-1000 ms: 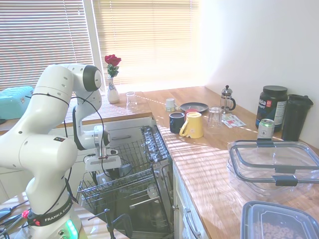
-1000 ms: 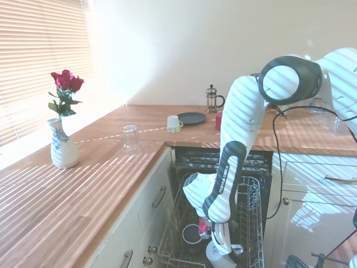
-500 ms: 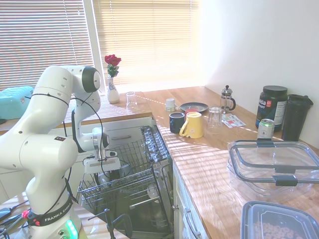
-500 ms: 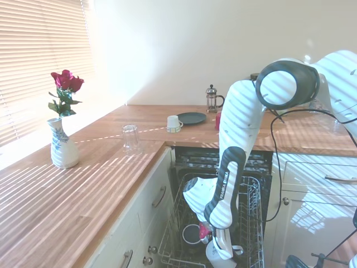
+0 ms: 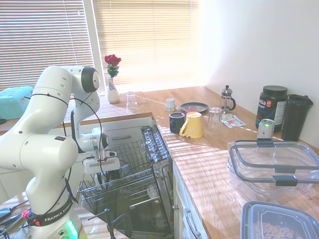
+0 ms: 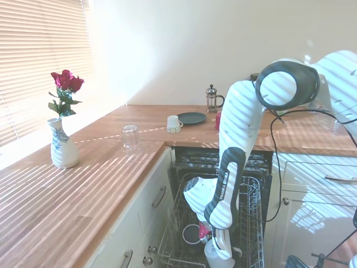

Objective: Unload the mug from the dish rack

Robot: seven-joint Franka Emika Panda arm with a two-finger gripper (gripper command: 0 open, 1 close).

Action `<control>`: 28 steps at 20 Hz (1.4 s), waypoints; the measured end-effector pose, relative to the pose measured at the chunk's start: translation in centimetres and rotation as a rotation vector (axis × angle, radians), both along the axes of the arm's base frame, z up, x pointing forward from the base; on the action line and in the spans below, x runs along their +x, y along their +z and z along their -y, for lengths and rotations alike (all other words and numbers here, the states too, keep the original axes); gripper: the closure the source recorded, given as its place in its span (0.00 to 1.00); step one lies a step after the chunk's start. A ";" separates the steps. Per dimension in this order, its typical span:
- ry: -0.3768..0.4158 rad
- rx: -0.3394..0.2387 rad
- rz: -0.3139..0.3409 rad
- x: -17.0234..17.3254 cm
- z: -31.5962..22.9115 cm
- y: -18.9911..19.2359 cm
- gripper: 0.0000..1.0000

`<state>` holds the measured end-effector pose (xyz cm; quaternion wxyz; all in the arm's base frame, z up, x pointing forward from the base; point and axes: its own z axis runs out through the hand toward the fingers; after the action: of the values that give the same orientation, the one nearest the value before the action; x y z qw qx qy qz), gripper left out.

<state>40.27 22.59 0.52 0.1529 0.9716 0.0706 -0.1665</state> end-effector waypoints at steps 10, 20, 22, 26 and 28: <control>-0.100 0.125 0.126 -1.3 1.7 1.2 1.00; -0.109 0.164 0.255 -0.6 1.4 9.6 1.00; -0.118 0.165 0.273 -0.3 1.4 10.8 1.00; -0.138 0.171 0.303 0.4 1.3 13.8 1.00; -0.158 0.177 0.327 1.4 1.8 16.7 1.00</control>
<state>41.65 20.83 17.21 0.0629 0.9978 -0.0171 -0.0113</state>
